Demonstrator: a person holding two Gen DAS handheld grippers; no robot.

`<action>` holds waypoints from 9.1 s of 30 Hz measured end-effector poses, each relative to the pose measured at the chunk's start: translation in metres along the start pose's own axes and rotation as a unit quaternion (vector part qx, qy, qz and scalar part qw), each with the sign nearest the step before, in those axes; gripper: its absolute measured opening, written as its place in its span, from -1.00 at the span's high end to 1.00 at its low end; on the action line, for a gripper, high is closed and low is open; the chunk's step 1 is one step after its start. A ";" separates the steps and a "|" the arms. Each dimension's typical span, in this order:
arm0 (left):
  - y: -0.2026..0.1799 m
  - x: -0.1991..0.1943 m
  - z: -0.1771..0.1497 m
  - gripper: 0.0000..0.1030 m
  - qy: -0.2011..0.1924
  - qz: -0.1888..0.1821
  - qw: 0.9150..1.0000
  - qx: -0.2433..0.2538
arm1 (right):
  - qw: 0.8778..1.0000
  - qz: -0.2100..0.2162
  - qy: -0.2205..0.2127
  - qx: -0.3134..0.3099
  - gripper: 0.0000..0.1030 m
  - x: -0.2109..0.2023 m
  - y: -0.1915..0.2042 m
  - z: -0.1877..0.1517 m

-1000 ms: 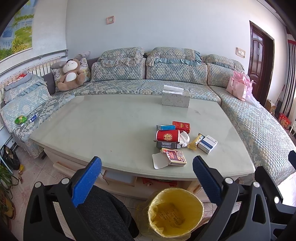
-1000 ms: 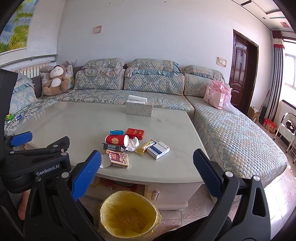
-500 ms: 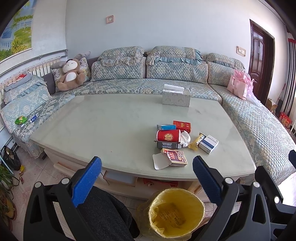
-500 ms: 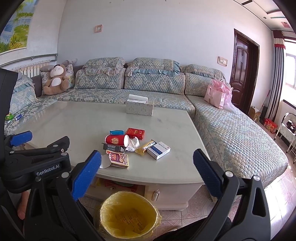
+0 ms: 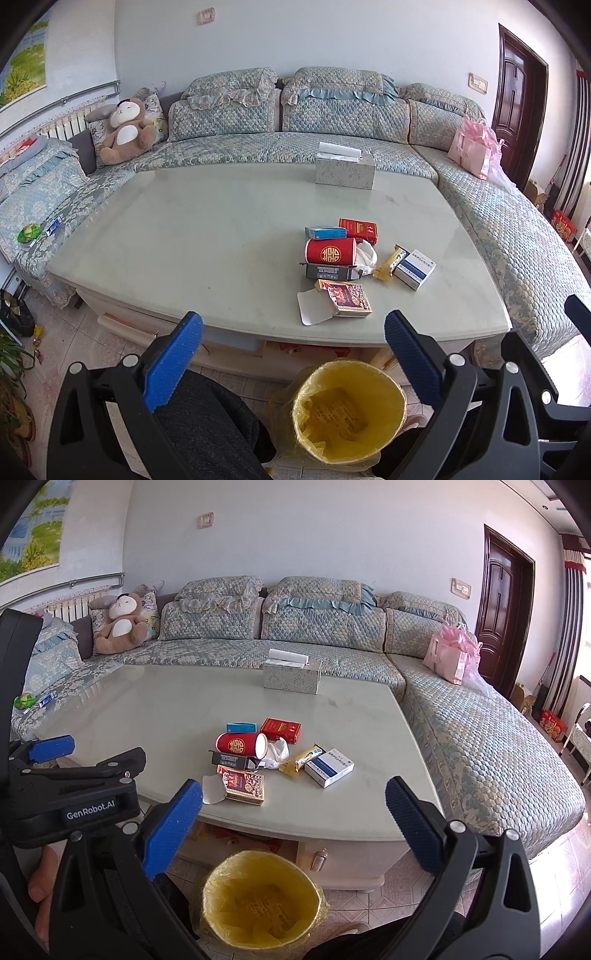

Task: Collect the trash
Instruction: 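Reach the left tool to the blue medicine box while the right tool reaches the white-blue box, then close the left tool on the blue box while the right tool grips the white-blue box, then carry both held boxes off the table over the yellow trash bin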

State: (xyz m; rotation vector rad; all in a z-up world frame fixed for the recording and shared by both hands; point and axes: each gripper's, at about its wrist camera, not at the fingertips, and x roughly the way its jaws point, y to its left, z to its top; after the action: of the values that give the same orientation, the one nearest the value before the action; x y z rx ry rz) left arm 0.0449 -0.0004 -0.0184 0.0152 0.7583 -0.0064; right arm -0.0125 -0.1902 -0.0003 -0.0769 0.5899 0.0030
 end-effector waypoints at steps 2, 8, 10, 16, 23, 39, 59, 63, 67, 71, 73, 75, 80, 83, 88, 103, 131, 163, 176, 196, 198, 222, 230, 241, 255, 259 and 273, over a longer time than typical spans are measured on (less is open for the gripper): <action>0.000 0.009 0.005 -0.88 0.014 -0.003 1.000 0.009 | 1.000 -0.005 0.007 -0.011 -0.88 0.009 -0.004 0.002; 0.005 0.049 0.028 -0.88 0.078 -0.011 0.996 0.034 | 0.999 -0.008 0.026 -0.039 -0.88 0.037 -0.025 0.013; 0.008 0.061 0.039 -0.88 0.093 -0.012 0.995 0.033 | 0.998 -0.011 0.032 -0.047 -0.88 0.046 -0.033 0.018; 0.002 0.088 0.066 -0.88 0.125 -0.012 0.990 0.070 | 0.996 0.007 0.064 -0.067 -0.88 0.077 -0.054 0.031; -0.011 0.124 0.101 -0.88 0.179 -0.015 0.980 0.083 | 0.990 0.020 0.100 -0.093 -0.88 0.117 -0.071 0.047; -0.057 0.203 0.149 -0.88 0.271 -0.003 0.950 0.156 | 0.963 0.099 0.201 -0.150 -0.88 0.203 -0.085 0.071; -0.093 0.314 0.167 -0.88 0.340 0.013 0.924 0.174 | 0.923 0.159 0.275 -0.219 -0.88 0.302 -0.066 0.061; -0.095 0.333 0.165 -0.88 0.358 0.011 0.918 0.170 | 0.914 0.170 0.288 -0.228 -0.88 0.316 -0.061 0.056; -0.098 0.350 0.164 -0.88 0.370 0.016 0.913 0.171 | 0.906 0.178 0.298 -0.242 -0.88 0.328 -0.056 0.051; -0.098 0.365 0.163 -0.88 0.378 0.015 0.910 0.169 | 0.899 0.186 0.309 -0.249 -0.88 0.340 -0.052 0.045; -0.098 0.372 0.163 -0.88 0.383 0.015 0.909 0.168 | 0.895 0.191 0.315 -0.252 -0.88 0.346 -0.050 0.042; -0.095 0.380 0.162 -0.88 0.388 0.018 0.907 0.161 | 0.892 0.193 0.319 -0.255 -0.88 0.351 -0.049 0.040; -0.089 0.395 0.162 -0.88 0.400 0.017 0.903 0.154 | 0.885 0.199 0.332 -0.259 -0.88 0.364 -0.048 0.033; -0.087 0.403 0.159 -0.88 0.406 0.017 0.900 0.156 | 0.881 0.207 0.340 -0.257 -0.88 0.371 -0.047 0.031; -0.085 0.417 0.159 -0.88 0.414 0.016 0.897 0.155 | 0.874 0.217 0.352 -0.255 -0.88 0.379 -0.045 0.027; -0.071 0.446 0.168 -0.88 0.431 0.009 0.891 0.141 | 0.869 0.216 0.364 -0.256 -0.88 0.398 -0.045 0.022; -0.084 0.512 0.159 -0.44 0.461 0.003 0.876 0.141 | 0.877 0.191 0.378 -0.227 -0.65 0.426 -0.069 0.009; -0.061 0.424 0.175 -0.25 0.410 -0.014 0.904 0.122 | 0.914 0.128 0.335 -0.189 -0.63 0.371 -0.077 0.056; -0.074 0.332 0.159 -0.25 0.379 -0.016 0.913 0.149 | 0.927 0.115 0.298 -0.194 -0.63 0.301 -0.059 0.083; -0.038 0.234 0.100 -0.25 0.352 -0.039 0.921 0.165 | 0.936 0.113 0.249 -0.223 -0.63 0.201 -0.013 0.087; -0.037 0.226 0.094 -0.25 0.347 -0.042 0.922 0.168 | 0.936 0.112 0.245 -0.227 -0.63 0.191 -0.008 0.084; -0.061 0.159 0.016 -0.25 0.297 -0.071 0.925 0.228 | 0.936 0.112 0.225 -0.247 -0.63 0.115 0.022 0.041; -0.069 0.150 -0.006 -0.25 0.270 -0.085 0.929 0.239 | 0.937 0.105 0.229 -0.241 -0.63 0.108 0.022 0.023; -0.074 0.160 -0.038 -0.25 0.272 -0.098 0.924 0.248 | 0.935 0.104 0.243 -0.237 -0.63 0.111 0.026 -0.002; -0.077 0.181 -0.074 -0.25 0.279 -0.107 0.920 0.254 | 0.931 0.100 0.261 -0.235 -0.63 0.126 0.028 -0.035; -0.079 0.190 -0.087 -0.25 0.286 -0.113 0.917 0.255 | 0.930 0.094 0.265 -0.236 -0.63 0.130 0.029 -0.046; -0.085 0.224 -0.129 -0.25 0.312 -0.132 0.906 0.253 | 0.924 0.092 0.298 -0.222 -0.63 0.158 0.027 -0.091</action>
State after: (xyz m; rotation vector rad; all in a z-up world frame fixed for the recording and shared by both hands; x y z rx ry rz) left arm 0.1176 -0.0830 -0.2672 0.4286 1.3804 -0.4786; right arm 0.0677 -0.1726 -0.1658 -0.4766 1.1999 0.3081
